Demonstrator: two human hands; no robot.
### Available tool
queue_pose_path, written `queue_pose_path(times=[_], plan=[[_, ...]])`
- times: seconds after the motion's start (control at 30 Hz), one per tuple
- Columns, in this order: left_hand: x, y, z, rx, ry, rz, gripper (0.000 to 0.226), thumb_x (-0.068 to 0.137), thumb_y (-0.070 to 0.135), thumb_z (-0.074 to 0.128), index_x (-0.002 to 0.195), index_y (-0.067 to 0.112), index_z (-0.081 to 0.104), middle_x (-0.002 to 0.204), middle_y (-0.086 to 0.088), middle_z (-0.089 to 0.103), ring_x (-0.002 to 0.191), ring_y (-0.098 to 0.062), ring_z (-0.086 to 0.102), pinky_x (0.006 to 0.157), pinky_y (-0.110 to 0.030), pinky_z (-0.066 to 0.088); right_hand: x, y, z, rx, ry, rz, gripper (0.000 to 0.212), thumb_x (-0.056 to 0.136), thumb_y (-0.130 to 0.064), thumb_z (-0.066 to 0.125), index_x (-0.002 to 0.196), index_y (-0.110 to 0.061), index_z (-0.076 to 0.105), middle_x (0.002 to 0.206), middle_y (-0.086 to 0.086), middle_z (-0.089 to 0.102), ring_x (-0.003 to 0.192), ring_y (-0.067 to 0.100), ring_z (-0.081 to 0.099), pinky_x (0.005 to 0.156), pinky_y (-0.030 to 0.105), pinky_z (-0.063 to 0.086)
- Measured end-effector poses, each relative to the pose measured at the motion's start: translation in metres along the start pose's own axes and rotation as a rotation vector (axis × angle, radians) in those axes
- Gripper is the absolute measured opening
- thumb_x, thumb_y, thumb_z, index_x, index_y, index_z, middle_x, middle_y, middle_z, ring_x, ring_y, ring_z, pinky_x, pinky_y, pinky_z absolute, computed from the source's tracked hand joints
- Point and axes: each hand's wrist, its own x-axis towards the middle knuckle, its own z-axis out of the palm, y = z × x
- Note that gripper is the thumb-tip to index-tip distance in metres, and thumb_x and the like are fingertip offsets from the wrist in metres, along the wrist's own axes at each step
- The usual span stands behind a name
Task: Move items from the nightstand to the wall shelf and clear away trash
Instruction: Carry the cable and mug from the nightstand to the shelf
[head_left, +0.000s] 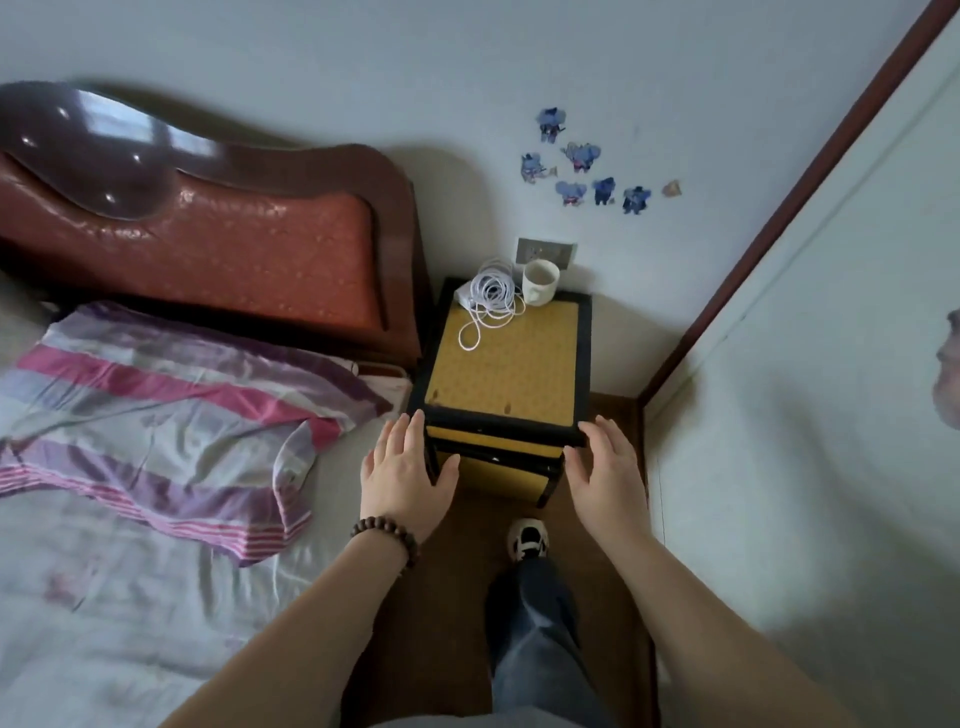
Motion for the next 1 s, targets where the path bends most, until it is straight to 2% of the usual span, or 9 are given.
queue_pose_path(times=[0.23, 0.47, 0.53, 0.6, 0.7, 0.8, 0.9, 1.0], plan=[[0.144, 0.049, 0.024, 0.035, -0.047, -0.097, 0.073, 0.089, 0.049, 0.048, 0.148, 0.017, 0.018, 0.154, -0.002, 0.023, 0.143, -0.018, 0.012, 0.115, -0.043, 0.016, 0.17, 0.026, 0.021, -0.001, -0.116, 0.001, 0.043, 0.094, -0.027, 0.053, 0.132, -0.008, 0.048, 0.143, 0.014, 0.043, 0.138, 0.024, 0.031, 0.109, 0.035, 0.031], [0.228, 0.079, 0.046, 0.024, -0.076, -0.138, 0.07, 0.089, 0.048, 0.046, 0.147, 0.02, 0.021, 0.154, 0.0, 0.024, 0.143, -0.017, 0.013, 0.115, -0.044, 0.014, 0.283, 0.044, 0.051, 0.019, -0.217, 0.089, 0.049, 0.092, -0.025, 0.056, 0.137, -0.01, 0.043, 0.144, 0.012, 0.041, 0.137, 0.024, 0.032, 0.11, 0.036, 0.031], [0.242, 0.076, 0.055, 0.031, -0.086, -0.139, 0.069, 0.089, 0.049, 0.045, 0.147, 0.02, 0.022, 0.154, 0.002, 0.025, 0.143, -0.016, 0.013, 0.116, -0.044, 0.014, 0.31, 0.048, 0.067, 0.025, -0.239, 0.13, 0.057, 0.091, -0.03, 0.058, 0.14, -0.011, 0.037, 0.146, 0.012, 0.038, 0.136, 0.024, 0.032, 0.109, 0.04, 0.034], [0.252, 0.069, 0.065, 0.037, -0.099, -0.14, 0.069, 0.089, 0.048, 0.046, 0.147, 0.022, 0.022, 0.154, 0.003, 0.025, 0.143, -0.016, 0.013, 0.116, -0.043, 0.013, 0.336, 0.05, 0.087, 0.019, -0.236, 0.171, 0.069, 0.088, -0.042, 0.058, 0.143, -0.01, 0.031, 0.148, 0.012, 0.034, 0.137, 0.025, 0.03, 0.108, 0.043, 0.035], [0.265, 0.054, 0.081, 0.037, -0.122, -0.141, 0.068, 0.089, 0.048, 0.047, 0.147, 0.027, 0.02, 0.154, 0.004, 0.024, 0.143, -0.014, 0.013, 0.115, -0.041, 0.011, 0.37, 0.051, 0.121, 0.037, -0.174, 0.268, 0.092, 0.079, -0.064, 0.056, 0.146, -0.011, 0.022, 0.151, 0.012, 0.028, 0.139, 0.028, 0.027, 0.108, 0.046, 0.035], [0.279, 0.04, 0.099, 0.044, -0.16, -0.129, 0.069, 0.089, 0.046, 0.048, 0.148, 0.027, 0.018, 0.154, 0.005, 0.023, 0.143, -0.013, 0.012, 0.115, -0.039, 0.011, 0.398, 0.054, 0.155, 0.057, -0.116, 0.358, 0.108, 0.071, -0.072, 0.059, 0.148, -0.012, 0.013, 0.153, 0.014, 0.023, 0.139, 0.031, 0.026, 0.109, 0.048, 0.035], [0.292, 0.03, 0.114, 0.05, -0.189, -0.115, 0.069, 0.089, 0.045, 0.048, 0.148, 0.026, 0.019, 0.154, 0.005, 0.023, 0.143, -0.013, 0.012, 0.115, -0.039, 0.012, 0.419, 0.058, 0.183, 0.114, -0.098, 0.462, 0.116, 0.067, -0.069, 0.065, 0.149, -0.015, 0.005, 0.155, 0.013, 0.019, 0.137, 0.031, 0.03, 0.105, 0.046, 0.038], [0.303, 0.025, 0.125, 0.03, -0.209, -0.115, 0.068, 0.089, 0.045, 0.049, 0.148, 0.025, 0.02, 0.154, 0.005, 0.022, 0.143, -0.013, 0.01, 0.114, -0.039, 0.012, 0.428, 0.062, 0.2, 0.193, -0.074, 0.486, 0.11, 0.07, -0.053, 0.075, 0.149, -0.018, 0.007, 0.152, 0.012, 0.025, 0.131, 0.029, 0.04, 0.098, 0.041, 0.043]])
